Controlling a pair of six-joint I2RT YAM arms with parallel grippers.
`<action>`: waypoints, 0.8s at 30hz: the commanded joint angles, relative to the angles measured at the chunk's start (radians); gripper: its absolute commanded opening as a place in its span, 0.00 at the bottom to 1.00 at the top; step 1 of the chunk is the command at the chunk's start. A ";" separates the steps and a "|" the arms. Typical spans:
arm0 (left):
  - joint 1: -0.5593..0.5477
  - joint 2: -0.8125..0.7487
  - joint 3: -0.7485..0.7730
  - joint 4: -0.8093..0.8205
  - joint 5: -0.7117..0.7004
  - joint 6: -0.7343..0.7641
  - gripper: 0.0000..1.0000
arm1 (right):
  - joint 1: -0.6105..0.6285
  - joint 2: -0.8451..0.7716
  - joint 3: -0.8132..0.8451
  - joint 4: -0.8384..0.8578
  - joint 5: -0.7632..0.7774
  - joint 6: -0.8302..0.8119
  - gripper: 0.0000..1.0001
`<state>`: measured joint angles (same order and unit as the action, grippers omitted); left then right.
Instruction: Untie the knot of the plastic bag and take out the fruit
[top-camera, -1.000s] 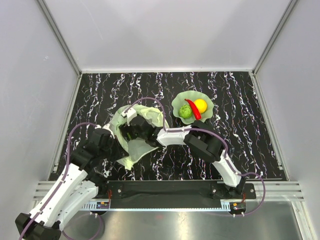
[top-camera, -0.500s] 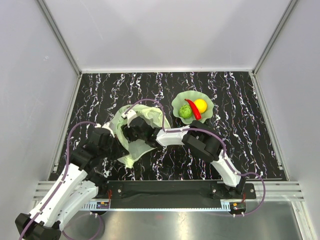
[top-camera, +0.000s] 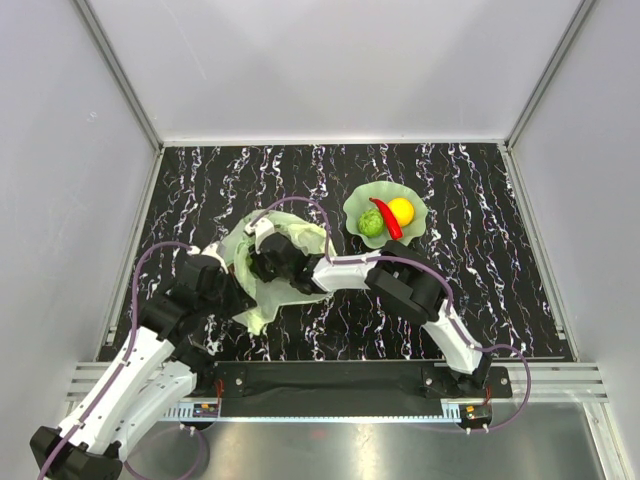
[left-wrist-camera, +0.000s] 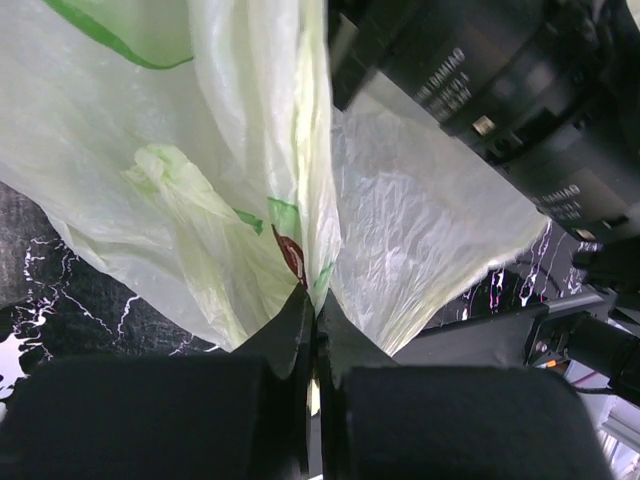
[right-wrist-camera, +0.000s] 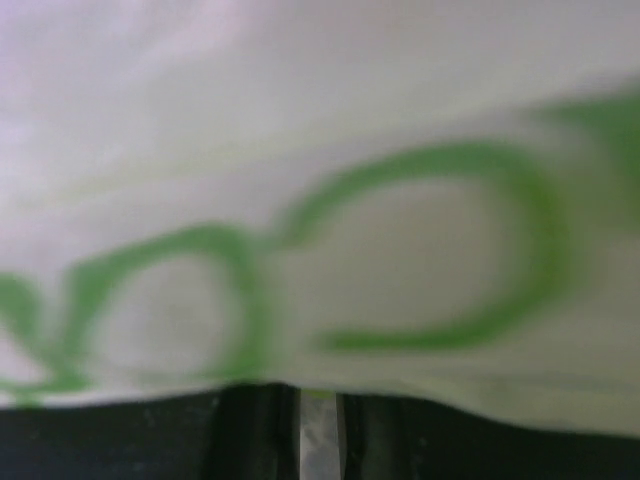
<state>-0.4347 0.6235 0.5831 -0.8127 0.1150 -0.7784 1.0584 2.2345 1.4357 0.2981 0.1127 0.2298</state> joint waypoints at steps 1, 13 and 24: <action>-0.001 0.001 0.026 0.056 -0.038 0.013 0.00 | 0.006 -0.070 -0.069 -0.086 0.010 -0.007 0.12; 0.001 0.102 0.021 0.182 -0.081 0.028 0.00 | 0.006 -0.432 -0.212 -0.138 0.047 -0.060 0.09; 0.031 0.277 0.190 0.285 -0.163 0.091 0.00 | 0.006 -0.544 -0.147 -0.396 0.104 -0.078 0.06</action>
<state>-0.4225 0.8795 0.6739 -0.6353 0.0204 -0.7307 1.0584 1.7576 1.2423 0.0086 0.1795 0.1726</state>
